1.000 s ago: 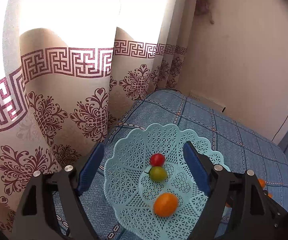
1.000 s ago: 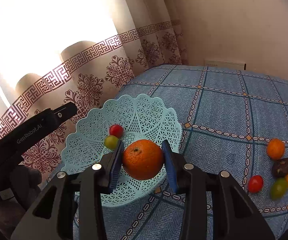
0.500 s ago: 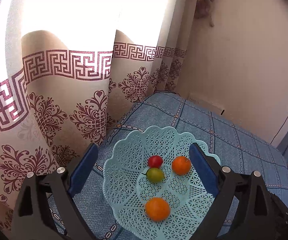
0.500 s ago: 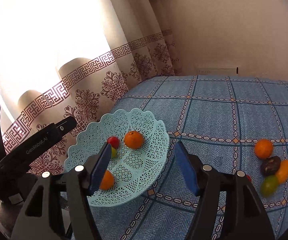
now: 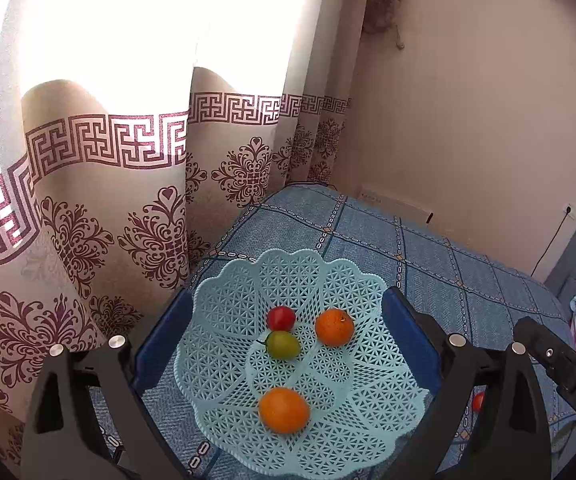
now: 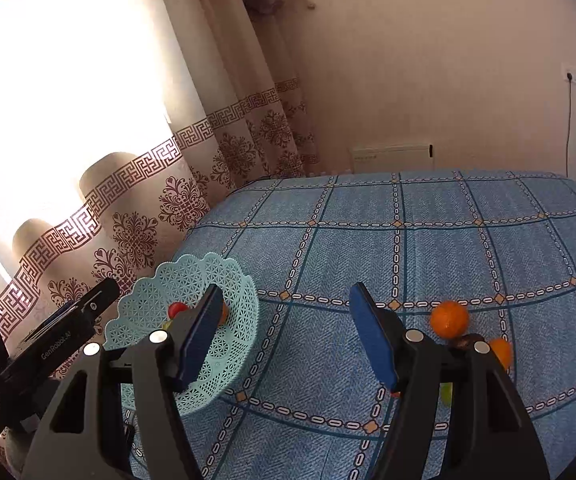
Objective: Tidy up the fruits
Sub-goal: 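Move both grippers back from the basket toward the fruit pile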
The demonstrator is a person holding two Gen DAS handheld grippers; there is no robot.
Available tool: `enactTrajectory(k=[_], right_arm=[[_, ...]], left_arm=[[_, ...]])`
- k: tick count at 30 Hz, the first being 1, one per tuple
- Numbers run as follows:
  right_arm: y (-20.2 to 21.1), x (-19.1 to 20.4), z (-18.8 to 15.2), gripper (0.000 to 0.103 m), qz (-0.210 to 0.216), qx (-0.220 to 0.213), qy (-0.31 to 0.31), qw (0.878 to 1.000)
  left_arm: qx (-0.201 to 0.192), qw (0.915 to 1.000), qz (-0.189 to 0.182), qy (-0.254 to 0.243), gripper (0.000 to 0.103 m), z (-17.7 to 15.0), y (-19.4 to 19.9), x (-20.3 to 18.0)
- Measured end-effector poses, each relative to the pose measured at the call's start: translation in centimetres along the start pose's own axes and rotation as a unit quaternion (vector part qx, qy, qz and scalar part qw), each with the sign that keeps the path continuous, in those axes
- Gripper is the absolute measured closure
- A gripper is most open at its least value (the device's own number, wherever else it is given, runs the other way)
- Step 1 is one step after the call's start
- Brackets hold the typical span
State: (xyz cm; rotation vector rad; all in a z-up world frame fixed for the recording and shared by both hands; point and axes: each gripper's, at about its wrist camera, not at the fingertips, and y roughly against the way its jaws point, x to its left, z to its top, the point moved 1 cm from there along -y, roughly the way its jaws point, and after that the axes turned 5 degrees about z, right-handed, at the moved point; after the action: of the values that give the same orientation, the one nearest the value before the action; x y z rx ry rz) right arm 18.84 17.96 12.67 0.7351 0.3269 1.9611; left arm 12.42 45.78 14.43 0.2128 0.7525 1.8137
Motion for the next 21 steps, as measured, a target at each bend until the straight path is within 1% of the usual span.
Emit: enactTrajectory(k=[7,9,12,17,21], right_arm=[[1.7,-4.7,1.7,0.037,-0.048,-0.008,-0.036,0.998],[2.1,-6.1,2.1,0.034,-0.059,-0.006,-0.044,0.997],[2.5,-8.3,2.5,0.034,-0.078,0.001,-0.057,0.995],[3.4,-11.8,2.5,0.034,-0.094,0.010,-0.093,0.991],[3.7,-13.4,1.9,0.034,-0.106,0.017,-0.106,0.989]], left_arm=[[0.000,0.9996,-0.021,-0.018,0.006,-0.4,0.7,-1.7],[0.000,0.9992,-0.028,-0.028,0.006,-0.6,0.9,-2.4],[0.004,0.9982,-0.045,-0.041,0.006,-1.0,1.2,-3.6],[0.010,0.9948,-0.072,-0.071,0.006,-2.1,1.8,-6.1],[0.018,0.9895,-0.097,-0.105,0.006,-3.2,2.2,-8.4]])
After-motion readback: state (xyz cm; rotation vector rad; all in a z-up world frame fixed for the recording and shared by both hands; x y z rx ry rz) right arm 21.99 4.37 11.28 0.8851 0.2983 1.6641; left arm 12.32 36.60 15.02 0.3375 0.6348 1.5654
